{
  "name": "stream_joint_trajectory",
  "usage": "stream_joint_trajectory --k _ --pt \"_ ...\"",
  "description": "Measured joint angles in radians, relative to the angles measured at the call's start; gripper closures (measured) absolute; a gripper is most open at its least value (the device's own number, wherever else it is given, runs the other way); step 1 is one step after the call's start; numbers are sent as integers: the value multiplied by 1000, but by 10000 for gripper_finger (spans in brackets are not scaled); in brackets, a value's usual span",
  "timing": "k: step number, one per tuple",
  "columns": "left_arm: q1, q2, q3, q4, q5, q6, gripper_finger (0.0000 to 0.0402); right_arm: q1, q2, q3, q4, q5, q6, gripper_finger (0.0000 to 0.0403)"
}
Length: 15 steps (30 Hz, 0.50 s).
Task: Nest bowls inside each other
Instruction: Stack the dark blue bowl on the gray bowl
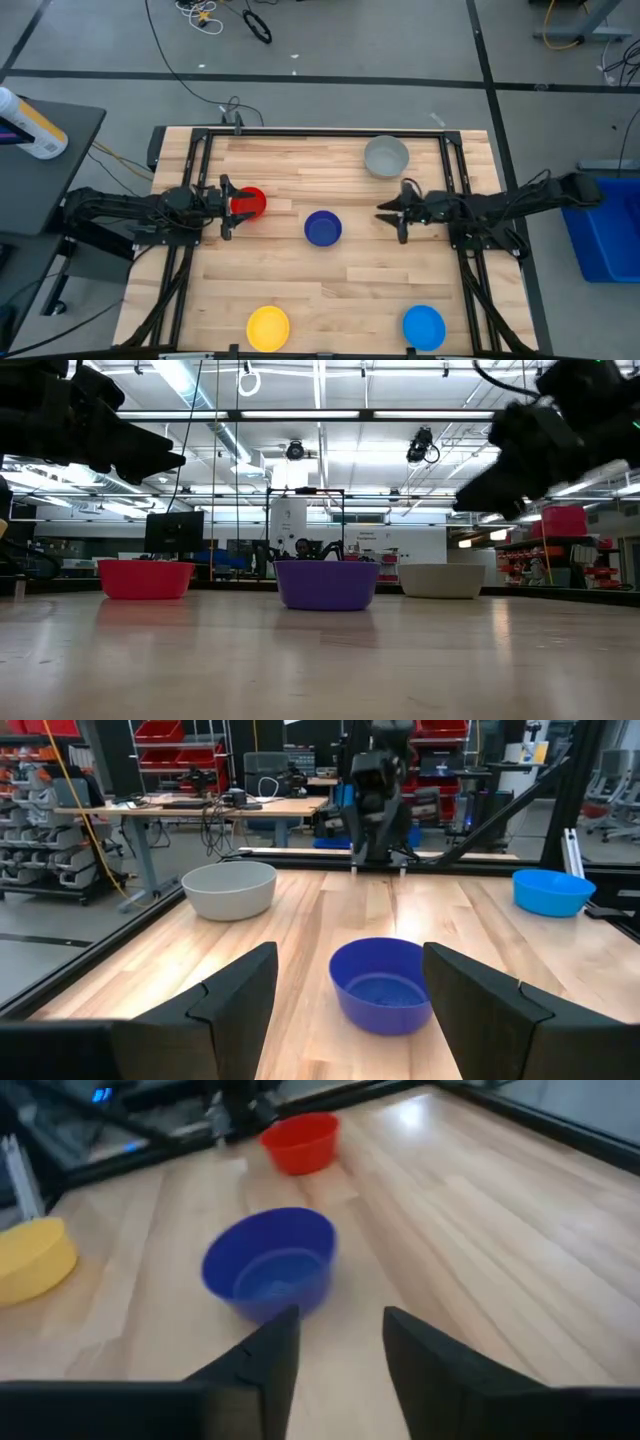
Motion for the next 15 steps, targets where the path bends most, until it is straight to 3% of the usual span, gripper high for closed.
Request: stream_joint_trajectory --k 5,15 --pt "0 0 0 0 -15 1 145 -14 249 298 -203 -35 -72 219" --pt "0 0 0 0 -19 8 146 -54 760 716 -465 -184 -111 241"
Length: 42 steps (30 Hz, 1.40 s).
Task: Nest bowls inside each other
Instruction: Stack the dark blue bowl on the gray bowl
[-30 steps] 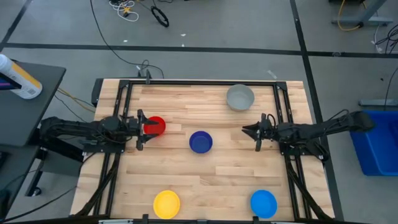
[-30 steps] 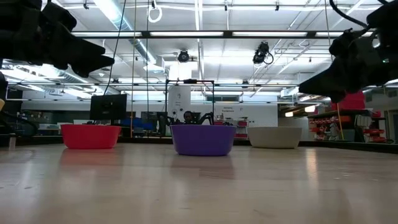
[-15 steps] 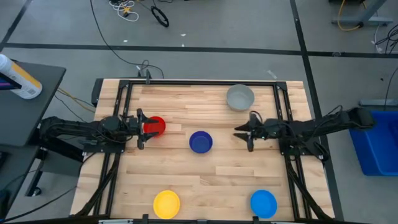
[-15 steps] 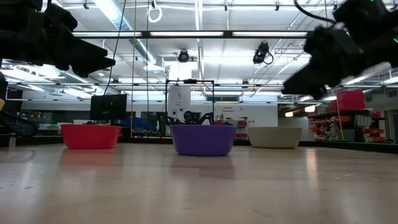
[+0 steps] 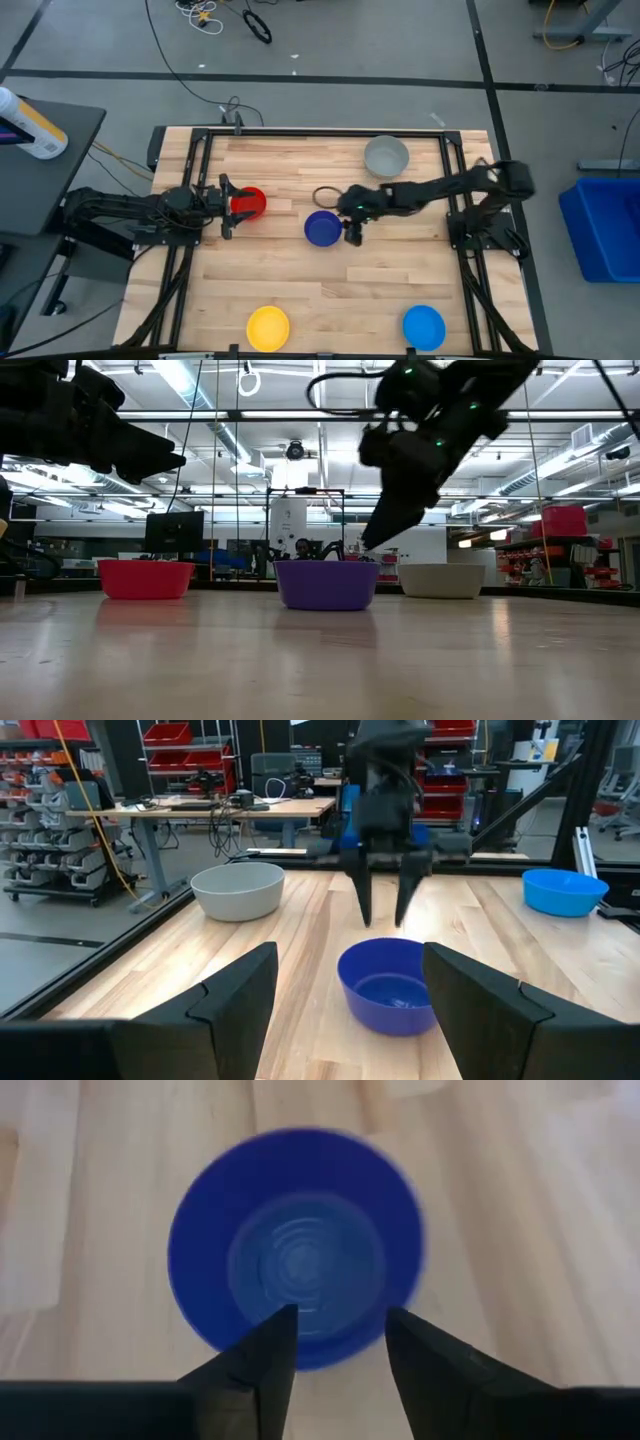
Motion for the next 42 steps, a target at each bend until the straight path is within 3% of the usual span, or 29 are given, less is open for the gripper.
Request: stream_joint_trajectory --k 6,28,42 --pt "0 0 0 -1 4 7 146 -18 97 91 -36 -29 -6 245" --pt "0 0 1 -4 23 30 146 -96 96 143 -145 -53 -8 234" --pt "0 0 1 -5 23 29 146 -129 96 140 -231 -8 -23 233"
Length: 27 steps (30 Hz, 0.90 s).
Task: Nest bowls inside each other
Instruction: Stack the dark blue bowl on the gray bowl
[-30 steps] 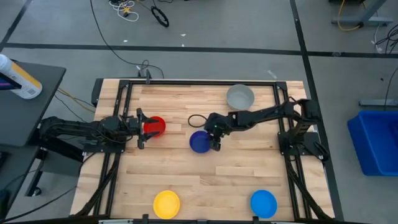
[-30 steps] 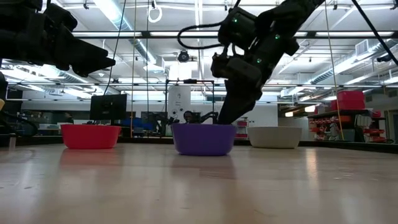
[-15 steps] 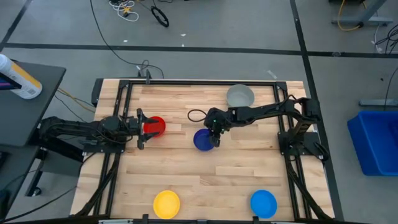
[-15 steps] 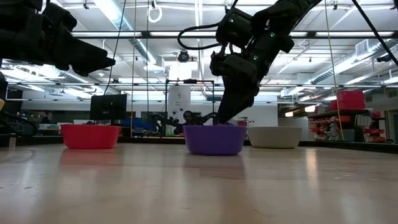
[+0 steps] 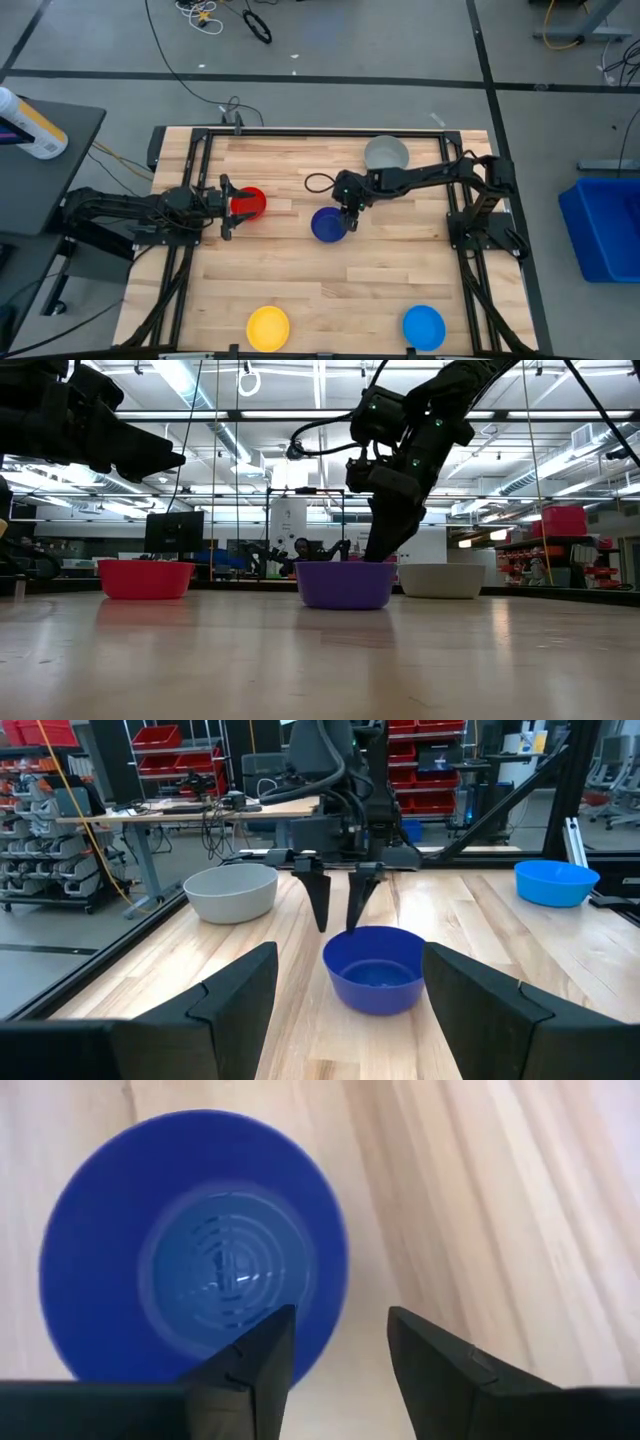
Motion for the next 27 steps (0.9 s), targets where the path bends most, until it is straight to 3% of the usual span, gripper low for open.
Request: stream_joint_trajectory --k 12,19,27 --pt "0 0 0 -23 -2 -6 146 24 0 -84 108 -16 37 268" --pt "0 0 0 -23 -3 -7 146 69 -1 -94 137 -49 17 390" --pt "0 0 0 -22 -3 -8 146 99 -7 -80 150 63 45 398"
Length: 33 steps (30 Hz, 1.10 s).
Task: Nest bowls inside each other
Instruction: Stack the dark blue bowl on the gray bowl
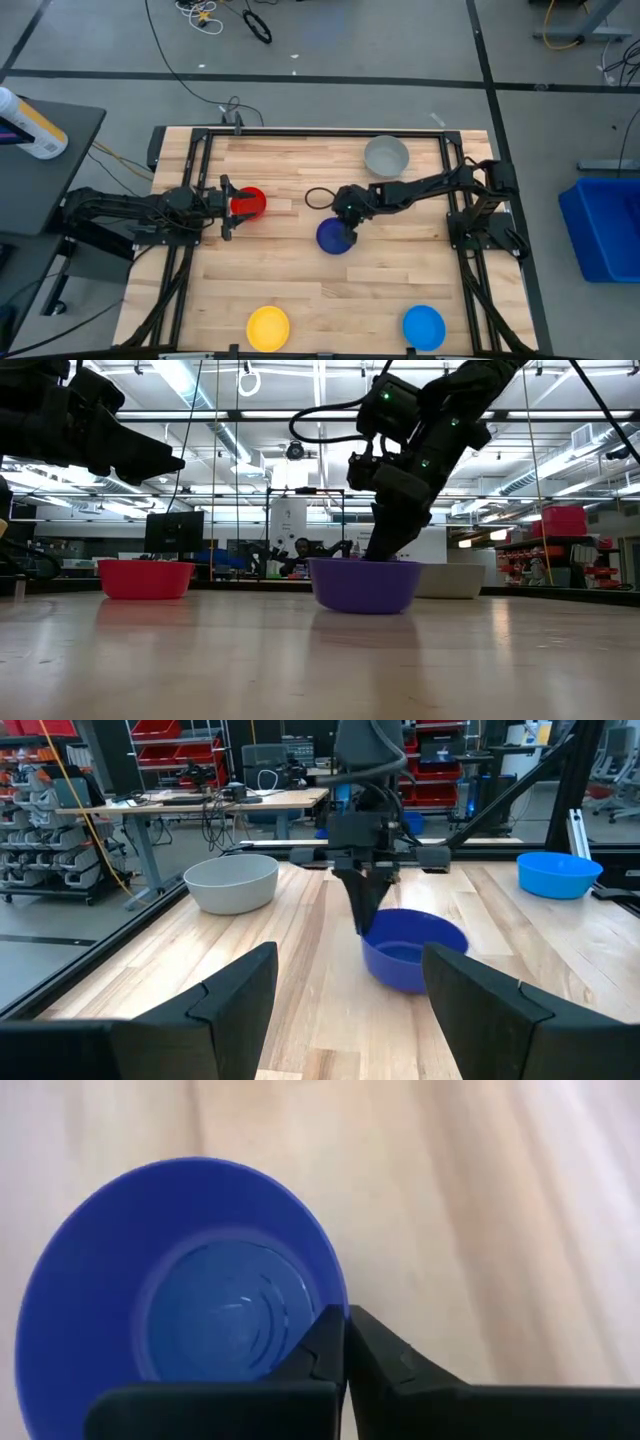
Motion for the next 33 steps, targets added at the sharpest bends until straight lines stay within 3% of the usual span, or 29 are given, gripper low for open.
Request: stream_joint_trajectory --k 9,20,30,33 --pt "0 0 0 -16 0 -14 146 -35 -35 88 -176 194 -53 401" --pt "0 0 0 -21 -1 -14 146 -143 -248 159 -478 491 -114 401" --pt "0 0 0 -15 -4 -14 146 -414 -289 87 -469 521 -240 401" --pt "0 0 0 -16 -5 -17 146 -489 -289 77 -443 471 -274 401"
